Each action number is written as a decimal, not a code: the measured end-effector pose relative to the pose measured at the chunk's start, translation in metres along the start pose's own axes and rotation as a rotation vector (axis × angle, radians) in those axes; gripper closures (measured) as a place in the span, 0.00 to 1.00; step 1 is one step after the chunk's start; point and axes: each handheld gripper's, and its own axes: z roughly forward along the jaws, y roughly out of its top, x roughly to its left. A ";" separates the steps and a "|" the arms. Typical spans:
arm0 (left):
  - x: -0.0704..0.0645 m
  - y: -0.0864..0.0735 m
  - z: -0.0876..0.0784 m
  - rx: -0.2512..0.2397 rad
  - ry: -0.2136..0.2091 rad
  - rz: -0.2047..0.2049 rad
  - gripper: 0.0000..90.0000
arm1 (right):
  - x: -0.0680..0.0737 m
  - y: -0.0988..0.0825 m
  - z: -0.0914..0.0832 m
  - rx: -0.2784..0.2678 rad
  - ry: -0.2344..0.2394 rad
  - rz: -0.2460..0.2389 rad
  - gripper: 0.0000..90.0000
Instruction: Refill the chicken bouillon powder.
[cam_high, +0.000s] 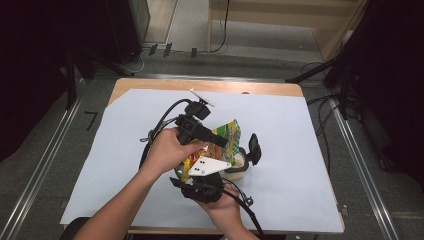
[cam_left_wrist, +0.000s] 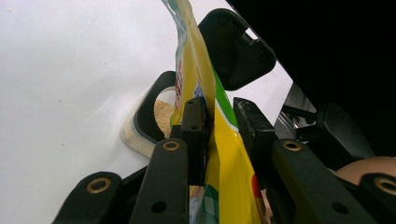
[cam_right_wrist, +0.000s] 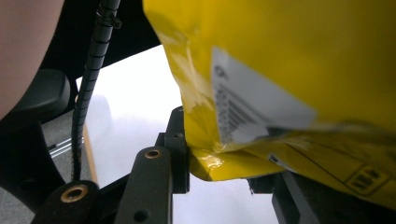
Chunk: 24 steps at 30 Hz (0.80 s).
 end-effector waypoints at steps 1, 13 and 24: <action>0.000 0.000 0.000 0.000 0.000 0.001 0.84 | 0.000 0.000 0.000 -0.002 -0.002 -0.001 0.76; 0.009 0.001 -0.001 -0.001 -0.016 -0.032 0.85 | 0.001 0.002 -0.002 0.005 0.014 0.030 0.75; 0.010 0.002 -0.001 -0.002 -0.021 -0.038 0.84 | 0.002 0.005 -0.003 0.018 0.018 0.033 0.75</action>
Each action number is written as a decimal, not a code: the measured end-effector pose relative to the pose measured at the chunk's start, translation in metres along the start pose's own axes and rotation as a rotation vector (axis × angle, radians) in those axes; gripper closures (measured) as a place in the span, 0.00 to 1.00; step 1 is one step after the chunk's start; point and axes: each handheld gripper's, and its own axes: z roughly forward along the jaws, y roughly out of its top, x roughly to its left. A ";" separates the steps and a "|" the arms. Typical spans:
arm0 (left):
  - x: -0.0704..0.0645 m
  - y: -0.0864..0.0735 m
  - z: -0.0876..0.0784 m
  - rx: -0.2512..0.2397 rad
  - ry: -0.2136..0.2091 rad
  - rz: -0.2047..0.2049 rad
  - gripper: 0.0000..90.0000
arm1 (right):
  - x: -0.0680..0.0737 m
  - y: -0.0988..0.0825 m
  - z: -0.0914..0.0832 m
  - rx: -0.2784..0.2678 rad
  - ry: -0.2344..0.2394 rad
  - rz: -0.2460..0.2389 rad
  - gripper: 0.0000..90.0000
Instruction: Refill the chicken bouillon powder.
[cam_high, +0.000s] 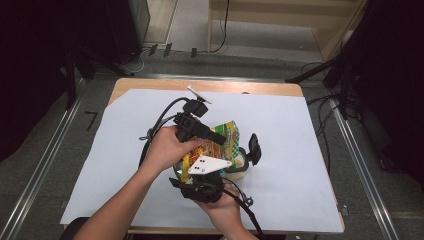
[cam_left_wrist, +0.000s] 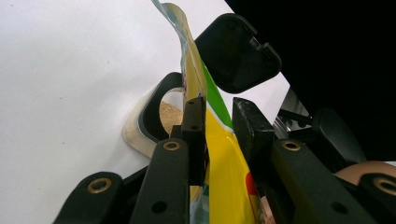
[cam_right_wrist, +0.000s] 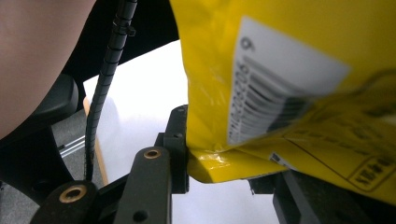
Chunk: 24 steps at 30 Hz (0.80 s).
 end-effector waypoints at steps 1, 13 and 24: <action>0.000 0.000 0.000 0.001 -0.001 0.002 0.85 | 0.000 0.000 0.000 0.000 -0.001 0.001 0.75; -0.001 0.004 0.003 0.029 -0.014 -0.022 0.84 | -0.001 0.001 -0.001 0.000 -0.005 0.008 0.75; -0.001 0.006 0.005 0.029 -0.015 -0.016 0.84 | -0.004 0.001 -0.001 -0.004 -0.012 0.006 0.75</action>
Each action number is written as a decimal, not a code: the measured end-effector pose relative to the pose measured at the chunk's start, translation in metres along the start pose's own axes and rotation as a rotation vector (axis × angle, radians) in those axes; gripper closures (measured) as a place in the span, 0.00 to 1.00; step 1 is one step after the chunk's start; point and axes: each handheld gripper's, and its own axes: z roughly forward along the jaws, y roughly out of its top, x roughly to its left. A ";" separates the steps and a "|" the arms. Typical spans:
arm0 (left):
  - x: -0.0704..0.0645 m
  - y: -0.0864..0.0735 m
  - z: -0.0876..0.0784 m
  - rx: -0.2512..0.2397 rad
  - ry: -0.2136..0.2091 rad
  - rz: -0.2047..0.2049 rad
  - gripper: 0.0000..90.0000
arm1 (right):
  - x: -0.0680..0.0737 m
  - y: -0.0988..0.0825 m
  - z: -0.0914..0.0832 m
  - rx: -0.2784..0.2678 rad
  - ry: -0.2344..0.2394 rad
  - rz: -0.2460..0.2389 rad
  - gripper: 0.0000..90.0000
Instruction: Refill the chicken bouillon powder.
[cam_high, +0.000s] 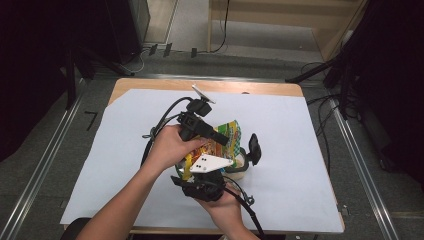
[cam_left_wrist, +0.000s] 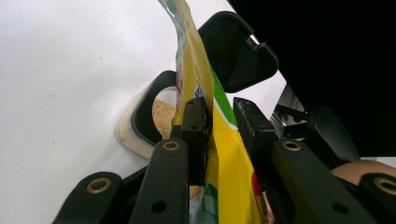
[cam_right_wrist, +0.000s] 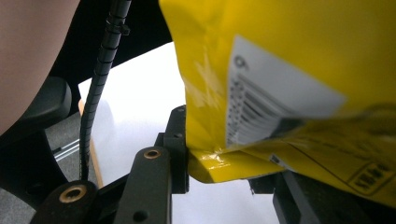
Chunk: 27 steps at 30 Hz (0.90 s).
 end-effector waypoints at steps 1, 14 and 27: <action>0.000 0.000 0.000 -0.001 0.000 0.001 0.84 | 0.000 0.000 0.000 0.000 -0.001 -0.002 0.75; 0.000 0.000 0.000 -0.007 -0.002 0.010 0.84 | 0.000 -0.001 0.000 -0.002 -0.005 -0.005 0.75; 0.001 0.000 0.000 -0.006 -0.008 0.009 0.84 | 0.001 -0.001 0.000 -0.008 -0.006 -0.003 0.75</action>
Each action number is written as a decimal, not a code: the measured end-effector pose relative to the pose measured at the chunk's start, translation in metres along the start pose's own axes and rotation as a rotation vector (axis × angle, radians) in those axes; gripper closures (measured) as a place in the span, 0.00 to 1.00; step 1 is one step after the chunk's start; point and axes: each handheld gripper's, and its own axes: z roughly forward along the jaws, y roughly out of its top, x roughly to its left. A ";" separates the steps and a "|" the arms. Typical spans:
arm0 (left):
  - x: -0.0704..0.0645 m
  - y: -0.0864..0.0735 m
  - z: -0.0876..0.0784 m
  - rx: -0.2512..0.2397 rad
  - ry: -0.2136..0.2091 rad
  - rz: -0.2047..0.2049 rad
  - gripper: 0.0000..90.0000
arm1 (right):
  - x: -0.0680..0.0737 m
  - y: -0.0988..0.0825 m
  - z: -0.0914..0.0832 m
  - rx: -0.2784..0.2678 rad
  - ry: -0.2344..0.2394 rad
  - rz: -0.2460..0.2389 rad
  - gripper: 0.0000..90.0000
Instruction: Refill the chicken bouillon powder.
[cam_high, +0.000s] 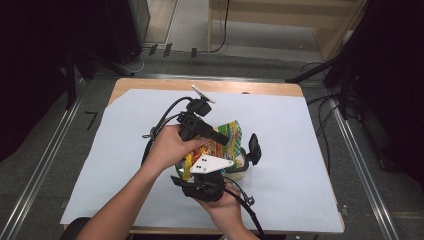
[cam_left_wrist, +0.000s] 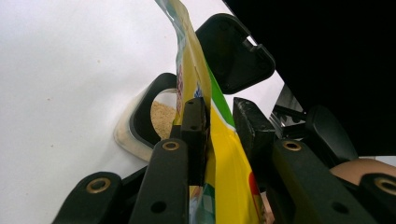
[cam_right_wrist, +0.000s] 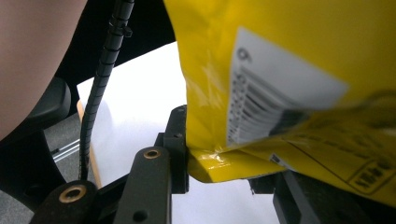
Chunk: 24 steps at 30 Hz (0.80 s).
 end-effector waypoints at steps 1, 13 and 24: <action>0.000 0.000 0.000 0.000 0.000 0.000 0.84 | 0.000 0.000 0.000 0.000 0.000 0.000 0.75; 0.000 0.000 0.001 0.000 0.001 0.001 0.84 | 0.000 -0.001 0.000 -0.002 0.002 0.003 0.75; -0.002 -0.001 0.001 0.002 0.002 0.014 0.84 | 0.001 -0.004 0.000 -0.021 -0.009 -0.008 0.75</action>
